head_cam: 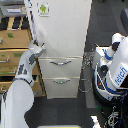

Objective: Opening the fridge

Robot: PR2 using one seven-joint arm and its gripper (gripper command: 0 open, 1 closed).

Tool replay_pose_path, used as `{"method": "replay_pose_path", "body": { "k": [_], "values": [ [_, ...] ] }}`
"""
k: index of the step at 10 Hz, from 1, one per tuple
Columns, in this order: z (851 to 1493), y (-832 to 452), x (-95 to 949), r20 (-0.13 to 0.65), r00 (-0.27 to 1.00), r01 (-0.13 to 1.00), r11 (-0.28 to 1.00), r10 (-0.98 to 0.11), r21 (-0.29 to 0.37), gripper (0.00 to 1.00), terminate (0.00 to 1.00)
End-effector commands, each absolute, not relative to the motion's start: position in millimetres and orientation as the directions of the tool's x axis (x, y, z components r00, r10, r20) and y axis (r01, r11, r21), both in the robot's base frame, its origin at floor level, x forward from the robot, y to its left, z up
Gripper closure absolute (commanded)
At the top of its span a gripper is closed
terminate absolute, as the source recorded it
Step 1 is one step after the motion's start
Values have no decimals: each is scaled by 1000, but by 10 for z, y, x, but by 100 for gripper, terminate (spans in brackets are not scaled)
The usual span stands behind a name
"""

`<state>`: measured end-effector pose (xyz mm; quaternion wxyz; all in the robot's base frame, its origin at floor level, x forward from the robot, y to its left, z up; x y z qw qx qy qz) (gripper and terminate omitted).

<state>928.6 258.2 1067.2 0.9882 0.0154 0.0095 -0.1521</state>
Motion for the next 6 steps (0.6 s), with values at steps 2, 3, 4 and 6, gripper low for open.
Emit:
{"method": "replay_pose_path", "body": {
  "k": [2, 3, 4, 6],
  "values": [
    [10449, 2605, 9404, -37, 948, 318, 948, -317, 6, 100, 0],
    [10436, 2606, 9429, -41, 946, 322, 947, -321, 14, 100, 0],
    [10444, 2619, 9429, -40, 946, 322, 947, -322, 11, 100, 0],
    [10429, 2618, 9388, -47, 942, 332, 943, -332, 7, 100, 0]
  ]
}}
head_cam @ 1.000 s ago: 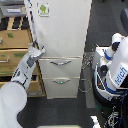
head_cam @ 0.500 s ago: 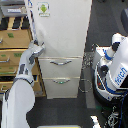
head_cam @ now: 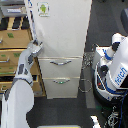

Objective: Opening the fridge

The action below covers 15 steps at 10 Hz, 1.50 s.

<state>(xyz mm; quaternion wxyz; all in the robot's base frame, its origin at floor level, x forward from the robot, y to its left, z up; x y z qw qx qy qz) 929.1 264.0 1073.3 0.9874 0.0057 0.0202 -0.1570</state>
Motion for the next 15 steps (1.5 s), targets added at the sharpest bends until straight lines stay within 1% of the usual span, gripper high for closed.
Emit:
{"method": "replay_pose_path", "body": {
  "k": [1, 3, 5, 7, 8, 9, 10, 12, 13, 14, 15],
  "values": [
    [10433, 2609, 9374, -47, 941, 336, 942, -335, 6, 100, 0],
    [10458, 2653, 9334, -43, 941, 335, 942, -335, -10, 100, 0],
    [10452, 2641, 9341, -44, 940, 339, 941, -339, -12, 100, 0],
    [10483, 2648, 9198, -36, 930, 365, 931, -365, -15, 100, 0],
    [10567, 2536, 9112, -22, 918, 396, 918, -397, -16, 100, 0],
    [10607, 2434, 9083, 13, 888, 459, 887, -459, -46, 100, 0],
    [10763, 2330, 8922, 68, 849, 528, 845, -524, -82, 100, 0],
    [11757, 2592, 7503, 175, 774, 625, 778, -609, -61, 100, 0],
    [12658, 2533, 6293, 284, 683, 711, 702, -673, -47, 100, 0],
    [12807, 2501, 6063, 301, 665, 727, 685, -684, -48, 100, 0],
    [13385, 2345, 5076, 364, 581, 784, 620, -728, -11, 100, 0]
  ]
}}
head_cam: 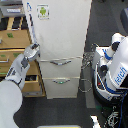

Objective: Opening the fridge

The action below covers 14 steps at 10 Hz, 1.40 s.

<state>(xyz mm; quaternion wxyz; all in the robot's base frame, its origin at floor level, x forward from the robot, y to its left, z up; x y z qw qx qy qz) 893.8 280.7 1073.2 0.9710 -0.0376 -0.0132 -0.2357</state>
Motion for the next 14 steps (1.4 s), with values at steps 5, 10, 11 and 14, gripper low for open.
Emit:
{"method": "replay_pose_path", "body": {
  "k": [5, 10, 11, 14],
  "values": [
    [15540, 2732, 502, 674, 41, 999, 40, -738, -17, 100, 0],
    [13771, 4359, 3224, 572, 141, 989, 93, -808, -111, 0, 0],
    [13202, 4351, 3962, 506, 254, 967, 209, -825, -144, 0, 0],
    [11072, 3688, 6188, 231, 579, 813, 536, -782, -226, 0, 0]
  ]
}}
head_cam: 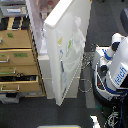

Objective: Opening the fridge

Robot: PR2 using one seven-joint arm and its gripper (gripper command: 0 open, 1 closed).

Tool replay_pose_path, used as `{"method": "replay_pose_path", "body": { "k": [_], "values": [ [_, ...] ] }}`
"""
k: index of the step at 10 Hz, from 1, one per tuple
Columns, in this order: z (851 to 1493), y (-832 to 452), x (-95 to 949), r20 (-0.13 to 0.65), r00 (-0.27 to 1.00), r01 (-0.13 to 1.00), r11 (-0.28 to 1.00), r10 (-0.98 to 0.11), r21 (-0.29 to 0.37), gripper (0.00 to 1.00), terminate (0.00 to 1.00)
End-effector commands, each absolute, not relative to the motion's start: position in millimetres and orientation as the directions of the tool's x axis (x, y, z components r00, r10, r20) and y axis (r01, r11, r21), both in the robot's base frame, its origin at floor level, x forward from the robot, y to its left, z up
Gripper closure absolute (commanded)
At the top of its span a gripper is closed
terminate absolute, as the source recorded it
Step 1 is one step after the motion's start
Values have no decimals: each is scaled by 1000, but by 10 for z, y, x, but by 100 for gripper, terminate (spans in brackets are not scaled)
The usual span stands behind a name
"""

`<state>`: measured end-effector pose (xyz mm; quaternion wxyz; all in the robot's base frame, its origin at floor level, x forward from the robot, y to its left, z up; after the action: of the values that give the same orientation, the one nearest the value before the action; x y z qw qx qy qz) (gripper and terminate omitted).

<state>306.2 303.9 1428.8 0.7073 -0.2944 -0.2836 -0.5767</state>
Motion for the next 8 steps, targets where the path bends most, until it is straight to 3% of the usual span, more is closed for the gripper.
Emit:
{"method": "replay_pose_path", "body": {
  "k": [1, 5, 7, 8],
  "values": [
    [10425, 3042, 6739, 163, 629, 774, 592, -760, -223, 0, 0],
    [9494, 1001, 7740, 37, 690, 713, 670, -723, -207, 0, 0],
    [9556, 99, 7814, -26, 717, 688, 714, -696, -133, 0, 0],
    [10206, -1216, 7455, -21, 646, 759, 645, -763, -89, 0, 0]
  ]
}}
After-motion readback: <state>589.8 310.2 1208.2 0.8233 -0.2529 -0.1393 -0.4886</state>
